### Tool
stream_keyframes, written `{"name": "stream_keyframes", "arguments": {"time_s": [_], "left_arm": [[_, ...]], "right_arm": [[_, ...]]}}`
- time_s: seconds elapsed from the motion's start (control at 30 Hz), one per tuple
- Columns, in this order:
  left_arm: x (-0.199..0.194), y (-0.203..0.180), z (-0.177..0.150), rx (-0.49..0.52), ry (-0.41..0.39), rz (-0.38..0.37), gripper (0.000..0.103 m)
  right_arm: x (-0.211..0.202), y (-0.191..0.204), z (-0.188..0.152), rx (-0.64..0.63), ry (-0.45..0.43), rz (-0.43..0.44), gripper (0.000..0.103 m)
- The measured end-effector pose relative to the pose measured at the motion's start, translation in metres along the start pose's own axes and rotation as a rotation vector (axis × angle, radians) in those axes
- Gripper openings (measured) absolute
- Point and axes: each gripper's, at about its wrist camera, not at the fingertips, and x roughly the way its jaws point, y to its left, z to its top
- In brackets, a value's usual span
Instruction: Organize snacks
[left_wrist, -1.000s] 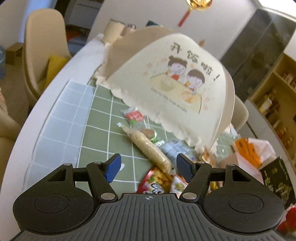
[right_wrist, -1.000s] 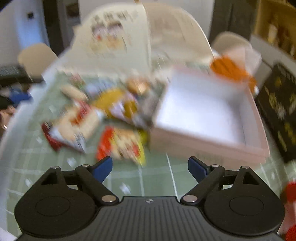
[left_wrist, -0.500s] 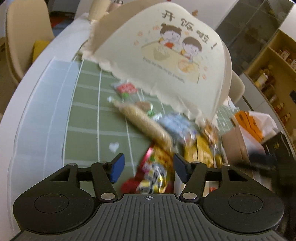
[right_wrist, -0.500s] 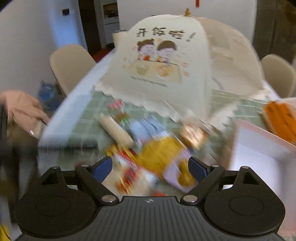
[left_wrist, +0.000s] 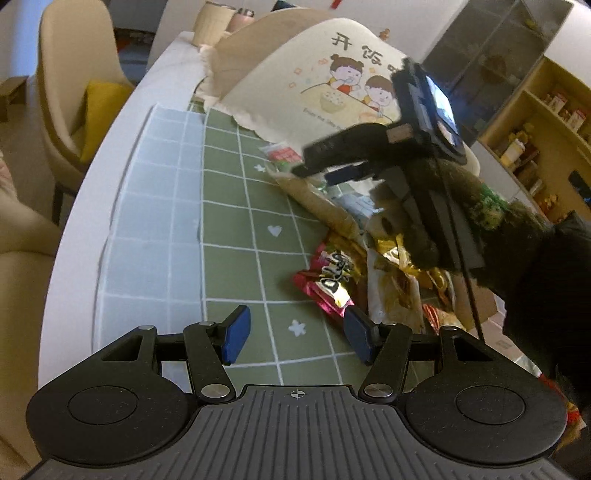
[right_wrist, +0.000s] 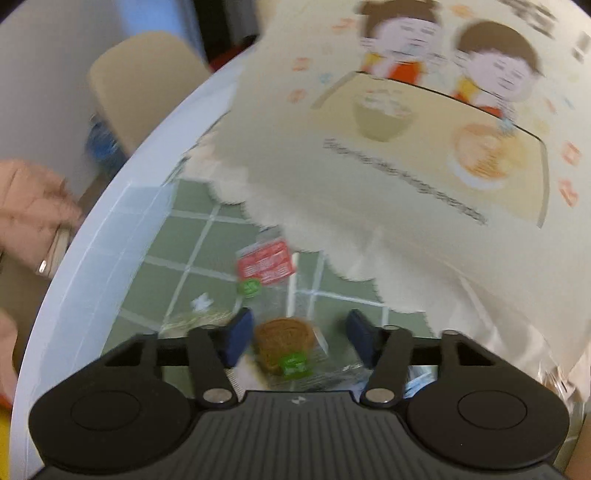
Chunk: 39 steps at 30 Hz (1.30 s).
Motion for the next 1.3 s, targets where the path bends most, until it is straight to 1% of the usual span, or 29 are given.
{"name": "stream_keyframes", "arguments": {"time_s": [0.07, 0.1, 0.17, 0.2, 0.3, 0.4, 0.5, 0.53, 0.57, 0.6, 0.67, 0.7, 0.73, 0.8, 0.9, 1.0, 1.07, 1.1, 1.17, 1.2, 1.23, 1.27, 1.3], "left_arm": [[0.000, 0.006, -0.001, -0.038, 0.000, -0.006, 0.062], [0.001, 0.009, -0.001, -0.058, 0.002, -0.010, 0.062], [0.004, 0.012, 0.000, -0.084, 0.006, -0.016, 0.062], [0.005, 0.012, 0.001, -0.095, 0.008, -0.021, 0.062], [0.007, 0.008, 0.000, -0.120, 0.023, -0.049, 0.062], [0.003, 0.001, -0.001, -0.122, -0.003, -0.040, 0.062], [0.001, -0.005, 0.003, -0.113, -0.003, -0.036, 0.062], [0.002, -0.007, 0.003, -0.105, 0.007, -0.026, 0.062], [0.003, -0.010, 0.003, -0.097, 0.015, -0.013, 0.062], [0.004, -0.012, 0.003, -0.088, 0.021, -0.003, 0.062], [0.006, -0.017, 0.001, -0.062, 0.029, 0.003, 0.062], [0.007, -0.020, 0.000, -0.042, 0.036, -0.005, 0.062], [0.008, -0.023, -0.001, -0.021, 0.045, -0.013, 0.062], [0.010, -0.030, -0.004, 0.042, 0.067, -0.017, 0.062], [0.013, -0.036, -0.008, 0.129, 0.095, -0.007, 0.062], [0.013, -0.036, -0.011, 0.170, 0.116, -0.024, 0.059], [0.011, -0.034, -0.011, 0.175, 0.125, -0.041, 0.059], [0.010, -0.032, -0.011, 0.174, 0.130, -0.053, 0.059], [0.010, -0.031, -0.011, 0.167, 0.135, -0.069, 0.059], [0.010, -0.031, -0.011, 0.165, 0.136, -0.071, 0.058], [0.012, -0.032, -0.009, 0.164, 0.138, -0.070, 0.058], [0.015, -0.033, -0.007, 0.165, 0.140, -0.065, 0.058], [0.018, -0.034, -0.006, 0.166, 0.144, -0.054, 0.057]], "right_arm": [[-0.009, 0.004, -0.009, -0.011, 0.026, 0.016, 0.037], [-0.015, 0.005, -0.017, -0.004, 0.035, 0.038, 0.034], [-0.028, 0.006, -0.037, 0.010, 0.052, 0.096, 0.031], [-0.035, 0.008, -0.048, 0.023, 0.063, 0.120, 0.027], [-0.056, 0.012, -0.085, 0.063, 0.088, 0.203, 0.021], [-0.077, 0.019, -0.121, 0.088, 0.110, 0.273, 0.017], [-0.100, 0.024, -0.147, 0.080, 0.116, 0.296, 0.017], [-0.109, 0.025, -0.152, 0.061, 0.104, 0.297, 0.017], [-0.121, 0.025, -0.154, 0.031, 0.073, 0.281, 0.017], [-0.133, 0.023, -0.152, 0.002, 0.031, 0.243, 0.019], [-0.144, 0.018, -0.142, -0.056, -0.060, 0.125, 0.041], [-0.145, 0.015, -0.134, -0.091, -0.094, 0.064, 0.070], [-0.141, 0.011, -0.125, -0.118, -0.120, 0.013, 0.085], [-0.121, -0.003, -0.105, -0.151, -0.147, -0.038, 0.085], [-0.075, -0.015, -0.074, -0.202, -0.088, -0.092, 0.085], [-0.042, -0.021, -0.055, -0.280, -0.042, -0.115, 0.085], [-0.030, -0.024, -0.049, -0.296, -0.015, -0.101, 0.085], [-0.023, -0.027, -0.046, -0.278, 0.027, -0.079, 0.085], [-0.022, -0.033, -0.043, -0.211, 0.062, -0.039, 0.085], [-0.024, -0.035, -0.045, -0.176, 0.085, -0.011, 0.080], [-0.027, -0.037, -0.048, -0.141, 0.093, 0.003, 0.066], [-0.033, -0.036, -0.052, -0.113, 0.090, 0.002, 0.060], [-0.039, -0.035, -0.056, -0.088, 0.093, 0.006, 0.059]]}}
